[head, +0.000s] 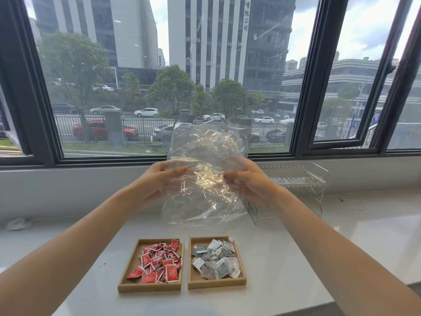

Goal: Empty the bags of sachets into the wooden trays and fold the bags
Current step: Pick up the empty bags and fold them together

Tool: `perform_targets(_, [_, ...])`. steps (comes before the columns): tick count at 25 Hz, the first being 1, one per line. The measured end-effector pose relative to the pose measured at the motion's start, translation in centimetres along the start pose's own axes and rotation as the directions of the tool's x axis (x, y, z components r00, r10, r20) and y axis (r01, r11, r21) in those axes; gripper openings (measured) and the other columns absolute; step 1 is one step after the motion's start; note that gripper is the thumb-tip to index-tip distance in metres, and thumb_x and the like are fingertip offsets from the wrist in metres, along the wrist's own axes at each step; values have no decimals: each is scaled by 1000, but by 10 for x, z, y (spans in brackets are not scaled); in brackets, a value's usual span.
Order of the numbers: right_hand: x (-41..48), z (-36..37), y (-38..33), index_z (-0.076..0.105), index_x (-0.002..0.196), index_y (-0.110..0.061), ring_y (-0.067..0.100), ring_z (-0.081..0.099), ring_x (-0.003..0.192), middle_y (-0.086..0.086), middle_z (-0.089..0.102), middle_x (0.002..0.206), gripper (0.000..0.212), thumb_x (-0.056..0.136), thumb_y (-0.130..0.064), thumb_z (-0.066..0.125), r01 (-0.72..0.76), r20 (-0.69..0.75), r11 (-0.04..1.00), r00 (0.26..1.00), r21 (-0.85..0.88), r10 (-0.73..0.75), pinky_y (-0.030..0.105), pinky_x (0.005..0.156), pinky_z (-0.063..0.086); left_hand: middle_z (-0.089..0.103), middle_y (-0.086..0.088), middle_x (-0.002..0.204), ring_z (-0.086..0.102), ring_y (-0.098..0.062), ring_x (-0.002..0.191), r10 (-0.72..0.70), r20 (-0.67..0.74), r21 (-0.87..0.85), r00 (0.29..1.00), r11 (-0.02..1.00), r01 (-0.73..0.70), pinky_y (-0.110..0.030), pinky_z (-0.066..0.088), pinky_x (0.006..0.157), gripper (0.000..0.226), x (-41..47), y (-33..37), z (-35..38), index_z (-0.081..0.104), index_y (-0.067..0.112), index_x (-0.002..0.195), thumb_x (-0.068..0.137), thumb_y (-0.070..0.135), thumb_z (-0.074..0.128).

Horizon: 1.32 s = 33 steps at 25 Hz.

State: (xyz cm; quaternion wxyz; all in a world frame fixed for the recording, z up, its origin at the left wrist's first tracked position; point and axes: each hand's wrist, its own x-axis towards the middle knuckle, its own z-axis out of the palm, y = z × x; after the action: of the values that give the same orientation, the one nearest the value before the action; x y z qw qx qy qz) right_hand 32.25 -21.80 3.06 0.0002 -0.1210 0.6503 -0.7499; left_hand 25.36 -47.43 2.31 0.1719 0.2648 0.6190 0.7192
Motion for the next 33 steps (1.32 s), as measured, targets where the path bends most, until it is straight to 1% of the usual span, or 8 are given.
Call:
perform_targets(4, [-5,-6,-6,62,123,-10,12,49,56,7,62,70,42,91,14,52,4,44,1000,999,8,-5,17,49,40,72,-16,111,72,-20,81,-67,103,55,992,997,62,-28,61,65,67,-5,4,-10,70,9,117,57,28,93])
perform_targets(10, [-5,-11,-8,55,128,-5,22,66,78,13,68,101,33,96,3,53,-31,-85,999,996,17,32,30,59,56,74,-12,97,73,-15,77,10,104,4,994,1000,-11,-23,59,62,44,-6,10,-12,78,14,91,51,12,95])
perform_targets(12, [-6,-13,-12,71,103,-9,20,67,67,9,70,89,19,86,-2,66,1,-85,1000,996,19,1,29,54,56,74,-9,86,72,-12,68,53,98,-28,994,998,-50,-20,58,56,23,-9,16,-5,79,16,84,76,-6,72])
perform_targets(15, [-8,-13,-21,76,78,-11,24,72,68,11,75,81,27,55,-15,91,24,9,999,1000,25,-24,33,55,60,73,-5,71,68,-13,56,36,110,-5,993,999,-35,-22,56,48,56,-8,22,-8,78,17,66,93,-15,40])
perform_targets(17, [-5,-14,-25,77,74,-12,19,72,69,6,76,79,13,66,-5,84,85,-6,983,996,-164,-87,35,60,62,73,-6,75,68,-15,56,38,94,8,995,999,-39,-23,55,47,51,-9,24,-9,76,13,70,95,-13,40])
perform_targets(21, [-7,-4,-31,77,62,-19,16,68,93,18,73,96,64,73,29,37,276,36,867,957,-415,-287,50,95,53,73,-6,101,71,-20,77,-38,69,-74,997,996,43,-31,60,65,30,-14,23,-17,70,19,112,87,19,56])
perform_targets(26, [-2,20,-24,76,71,0,23,66,99,0,72,95,54,45,10,30,450,179,657,881,-605,-438,50,88,51,19,2,162,20,-22,147,-100,79,301,992,951,72,-55,17,116,124,-11,18,-13,27,33,152,46,71,81])
perform_targets(33, [0,25,-33,76,77,-14,19,65,88,3,71,87,57,53,15,33,405,149,726,908,-555,-391,41,85,52,73,-11,109,70,-30,102,53,106,271,993,959,-80,-35,58,83,95,-8,15,-12,57,7,125,43,34,98])
